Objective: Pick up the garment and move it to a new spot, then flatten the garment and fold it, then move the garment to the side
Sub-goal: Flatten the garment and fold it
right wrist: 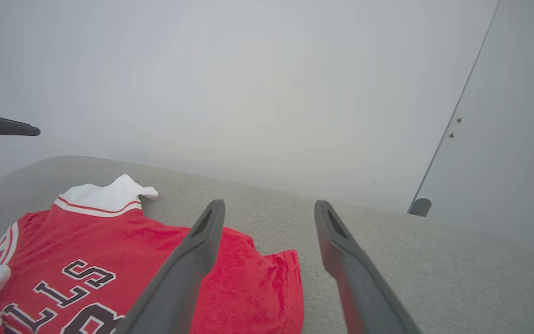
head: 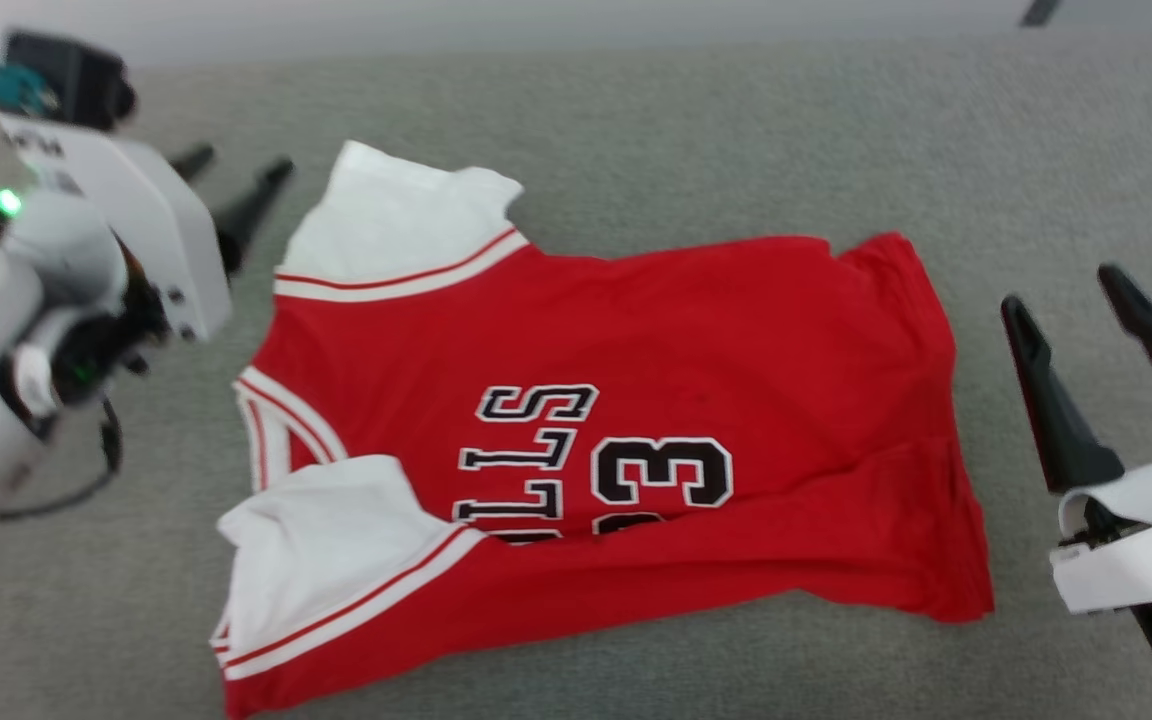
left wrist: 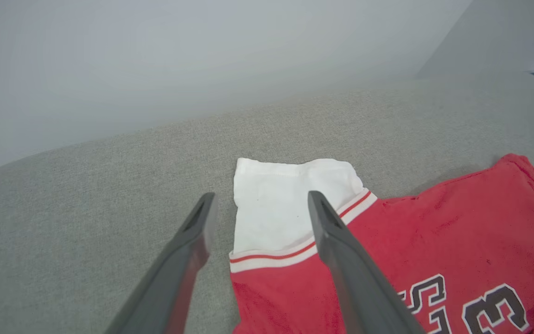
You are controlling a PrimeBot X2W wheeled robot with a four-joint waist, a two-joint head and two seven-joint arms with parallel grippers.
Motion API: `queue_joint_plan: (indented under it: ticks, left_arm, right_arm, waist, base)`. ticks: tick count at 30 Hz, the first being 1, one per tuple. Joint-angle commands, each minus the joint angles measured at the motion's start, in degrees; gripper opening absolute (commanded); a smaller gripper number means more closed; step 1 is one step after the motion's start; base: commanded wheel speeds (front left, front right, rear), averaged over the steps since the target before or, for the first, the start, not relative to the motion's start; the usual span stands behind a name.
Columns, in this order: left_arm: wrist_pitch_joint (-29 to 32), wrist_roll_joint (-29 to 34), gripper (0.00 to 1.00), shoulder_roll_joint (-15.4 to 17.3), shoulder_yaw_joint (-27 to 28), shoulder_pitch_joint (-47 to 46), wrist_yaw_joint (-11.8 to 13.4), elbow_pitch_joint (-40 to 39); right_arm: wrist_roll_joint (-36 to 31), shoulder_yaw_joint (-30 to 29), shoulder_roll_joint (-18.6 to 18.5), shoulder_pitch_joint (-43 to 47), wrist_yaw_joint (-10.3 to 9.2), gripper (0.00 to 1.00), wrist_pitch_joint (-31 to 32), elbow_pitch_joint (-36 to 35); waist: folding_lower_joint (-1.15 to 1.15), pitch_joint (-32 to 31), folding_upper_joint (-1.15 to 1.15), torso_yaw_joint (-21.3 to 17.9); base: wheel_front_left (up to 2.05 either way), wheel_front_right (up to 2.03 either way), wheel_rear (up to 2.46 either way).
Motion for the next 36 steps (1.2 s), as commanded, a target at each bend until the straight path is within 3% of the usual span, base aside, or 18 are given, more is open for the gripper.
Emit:
queue_joint_plan:
  ticks: [1, 8, 15, 30, 31, 32, 33, 34, 36]
  left_arm:
    - [-0.1, 0.9, 1.00, -0.5, 0.3, -1.7, -0.9, 2.1]
    - [2.6, 2.1, 1.00, -1.5, 0.3, -7.3, -4.0, 10.1]
    - [7.8, 2.8, 1.00, -2.2, -1.0, -11.3, -5.5, 16.5]
    - [24.4, 0.1, 1.00, -4.9, -3.8, -13.3, -4.2, 26.5]
    - [26.1, -0.2, 0.92, -5.2, -4.2, -13.1, -4.2, 26.8]
    - [27.9, -0.8, 0.60, -5.5, -4.4, -12.8, -3.9, 27.2]
    - [29.7, -1.5, 0.35, -5.8, -4.6, -12.5, -3.6, 27.5]
    - [31.1, -1.8, 0.00, -6.1, -4.8, -12.5, -3.6, 27.4]
    - [31.8, -2.3, 0.00, -6.6, -4.6, -12.9, -3.0, 27.1]
  right_arm:
    - [-0.9, 0.0, 0.8, -1.2, -0.04, 1.00, -2.5, 0.1]
    - [-2.0, 1.0, 2.9, -2.9, -0.04, 1.00, -7.8, 0.5]
    - [-2.3, 1.9, 4.1, -3.8, -0.04, 1.00, -9.9, 1.4]
    - [-1.3, 2.2, 4.8, -5.6, -0.04, 1.00, -10.8, 3.3]
    - [-1.0, 2.2, 4.9, -5.6, -0.04, 1.00, -10.6, 3.5]
    - [-1.0, 2.2, 4.8, -5.7, -0.04, 1.00, -10.5, 3.5]
    - [-1.2, 2.3, 4.6, -5.8, -0.04, 1.00, -10.3, 3.5]
    - [-0.7, 2.3, 4.7, -5.8, -0.04, 1.00, -10.0, 3.6]
    - [-0.2, 2.2, 4.6, -5.9, -0.04, 1.00, -9.3, 3.7]
  waist:
    - [0.00, 3.0, 0.00, -3.0]
    - [0.00, 8.4, 0.00, -7.3]
    - [0.00, 12.7, 0.00, -10.5]
    - [0.00, 15.6, 0.00, -12.2]
    - [0.00, 15.7, 0.00, -12.2]
    - [0.00, 15.7, 0.00, -12.1]
    - [0.00, 15.7, 0.00, -12.1]
    - [0.00, 15.7, 0.00, -12.0]
    - [0.00, 15.7, 0.00, -11.8]
  base:
    - [0.00, 0.00, 0.00]
    - [0.00, 0.00, 0.00]
    - [0.00, 0.00, 0.00]
    - [0.00, 0.00, 0.00]
    - [0.00, 0.00, 0.00]
    - [0.00, 0.00, 0.00]
    - [0.00, 0.00, 0.00]
    - [0.00, 0.00, 0.00]
    - [0.00, 0.00, 0.00]
